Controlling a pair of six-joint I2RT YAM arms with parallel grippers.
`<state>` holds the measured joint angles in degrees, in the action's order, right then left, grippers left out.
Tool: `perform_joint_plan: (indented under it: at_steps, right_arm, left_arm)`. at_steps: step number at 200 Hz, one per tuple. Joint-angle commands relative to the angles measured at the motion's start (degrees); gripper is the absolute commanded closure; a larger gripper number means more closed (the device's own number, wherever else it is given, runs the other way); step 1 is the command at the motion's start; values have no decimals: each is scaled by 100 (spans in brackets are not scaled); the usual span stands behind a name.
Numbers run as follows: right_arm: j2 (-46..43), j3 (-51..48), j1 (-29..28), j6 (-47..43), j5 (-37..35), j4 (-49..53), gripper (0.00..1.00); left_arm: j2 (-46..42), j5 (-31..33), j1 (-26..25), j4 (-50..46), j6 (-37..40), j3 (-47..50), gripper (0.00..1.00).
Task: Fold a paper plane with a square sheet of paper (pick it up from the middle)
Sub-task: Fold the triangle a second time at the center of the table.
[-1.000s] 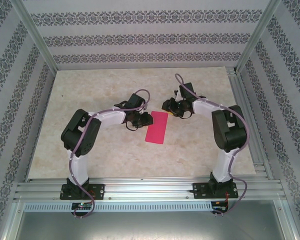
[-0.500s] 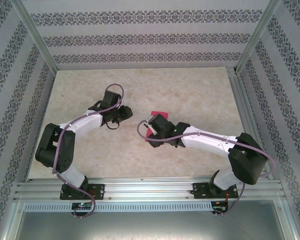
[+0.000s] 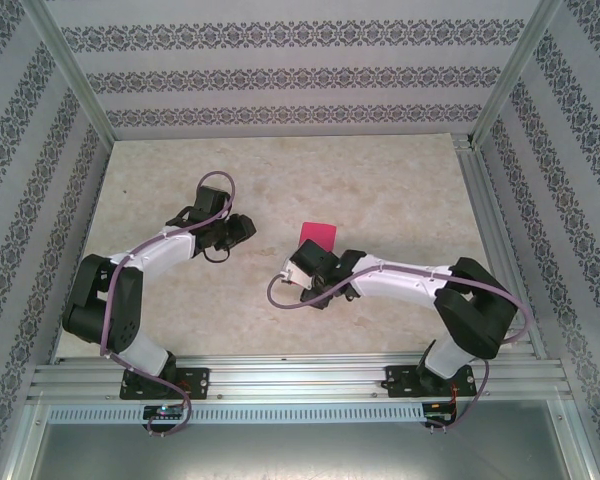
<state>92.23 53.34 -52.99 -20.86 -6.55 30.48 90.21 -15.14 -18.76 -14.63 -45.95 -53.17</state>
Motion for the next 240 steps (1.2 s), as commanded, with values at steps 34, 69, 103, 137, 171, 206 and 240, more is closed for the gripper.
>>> perform_joint_plan:
  at_steps: [34, 69, 103, 137, 171, 206, 240]
  right_arm:
    - [331, 71, 364, -487, 290, -115, 49]
    - [422, 178, 492, -548, 290, -181, 51]
    - [593, 304, 528, -458, 205, -233, 53]
    - [606, 289, 526, -392, 30, -377, 55]
    - [512, 234, 558, -260, -228, -589, 62]
    - [499, 199, 609, -129, -227, -655, 72]
    - [344, 120, 606, -24, -169, -667, 73]
  left_arm:
    - [-162, -149, 33, 180, -22, 108, 62]
    - [-147, -182, 31, 217, -40, 143, 62]
    - [-20, -277, 33, 236, -20, 75, 62]
    - [58, -317, 31, 259, -20, 66, 62]
    - [65, -360, 36, 320, -54, 89, 62]
    - [104, -418, 32, 308, -29, 60, 62]
    - [119, -443, 31, 355, -65, 80, 62]
